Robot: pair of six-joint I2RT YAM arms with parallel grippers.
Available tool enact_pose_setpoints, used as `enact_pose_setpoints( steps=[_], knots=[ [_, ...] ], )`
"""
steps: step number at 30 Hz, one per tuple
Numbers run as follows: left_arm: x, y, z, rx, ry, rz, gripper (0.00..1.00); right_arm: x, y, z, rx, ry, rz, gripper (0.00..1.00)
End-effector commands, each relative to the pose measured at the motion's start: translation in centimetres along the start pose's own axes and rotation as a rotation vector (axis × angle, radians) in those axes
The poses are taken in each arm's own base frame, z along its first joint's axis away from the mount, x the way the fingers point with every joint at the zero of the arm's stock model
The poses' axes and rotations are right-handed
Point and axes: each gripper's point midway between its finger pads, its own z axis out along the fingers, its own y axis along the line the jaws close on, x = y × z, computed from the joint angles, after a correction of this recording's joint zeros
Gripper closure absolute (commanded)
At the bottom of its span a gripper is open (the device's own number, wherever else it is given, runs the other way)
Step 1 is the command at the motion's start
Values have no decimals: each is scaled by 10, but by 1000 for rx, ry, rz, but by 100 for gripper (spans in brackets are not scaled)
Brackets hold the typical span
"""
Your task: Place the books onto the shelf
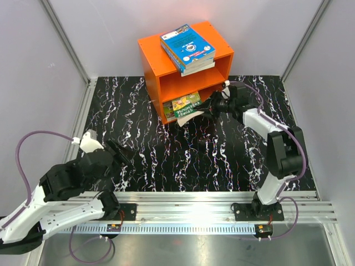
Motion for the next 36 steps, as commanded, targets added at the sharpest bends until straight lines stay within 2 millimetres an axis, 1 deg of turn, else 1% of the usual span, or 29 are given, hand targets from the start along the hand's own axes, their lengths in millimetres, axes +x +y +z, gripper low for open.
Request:
enact_pose_setpoints(
  steps=[1,2,3,4,5,6,7,8,9,10,11,13,15,16,17,19,23,24,25,26,27,28,29,30,31,32,34,36],
  knots=[
    [-10,-8,-3,13,-31,-35,23,-24,56,2,-217,-26,-161,100],
    [-9,-7,-3,9,-30,-36,23,-21,43,10,-212,-4,-128,100],
    [-9,-7,-4,8,-30,-40,23,-21,39,13,-219,2,-114,100],
    [-9,-7,-3,7,-31,-40,23,-23,42,15,-261,-8,-109,100],
    [-9,-6,-3,3,-32,-39,23,-20,22,23,-246,9,-67,100],
    [-9,-6,-3,-1,-29,-43,23,-19,16,27,-250,14,-51,100],
    [-9,-6,-2,-3,-30,-43,23,-21,14,30,-273,14,-49,100],
    [-8,-6,-1,-6,-31,-44,23,-18,-4,40,-255,35,-15,100],
    [-7,-6,0,-11,-29,-44,23,-18,-12,45,-253,44,-2,100],
    [-7,-6,1,-15,-28,-41,23,-20,-14,48,-267,49,-1,100],
    [-5,-8,3,-16,-23,-41,23,-21,-26,57,-260,69,16,100],
    [-4,-10,4,-18,-21,-33,23,-23,-30,63,-255,84,12,100],
    [-4,-14,6,-25,-21,-18,23,-32,-29,69,-239,79,-20,100],
    [-4,-15,8,-29,-22,-12,23,-33,-37,72,-199,87,-33,100],
    [-3,-16,9,-35,-22,-6,23,-40,-33,75,-194,75,-55,100],
    [-3,-18,12,-39,-23,2,22,-43,-36,79,-171,81,-64,100],
    [-3,-22,16,-35,-35,0,20,-57,-37,91,-142,69,-83,100],
    [-3,-23,17,-35,-39,0,20,-53,-51,93,-78,91,-96,100],
    [-4,-24,17,-33,-45,-1,19,-53,-57,99,-28,86,-119,100],
    [-5,-24,18,-34,-48,0,19,-61,-51,104,-4,78,-160,100],
    [-6,-25,18,-34,-53,-2,19,-52,-64,105,62,118,-138,100],
    [-6,-25,19,-37,-58,0,18,-51,-66,108,76,127,-176,100],
    [-8,-26,19,-34,-64,-2,18,-56,-71,112,98,120,-183,100],
    [-8,-26,19,-35,-67,-2,18,-54,-76,113,119,129,-178,100],
    [-10,-26,19,-38,-74,-1,18,-56,-78,114,127,125,-179,100],
    [-10,-26,19,-37,-76,-5,18,-55,-83,116,137,130,-172,100],
    [-10,-25,19,-42,-81,-8,18,-51,-89,120,160,146,-175,100],
    [-10,-23,20,-43,-81,-15,18,-46,-91,124,184,161,-189,95]
  ],
)
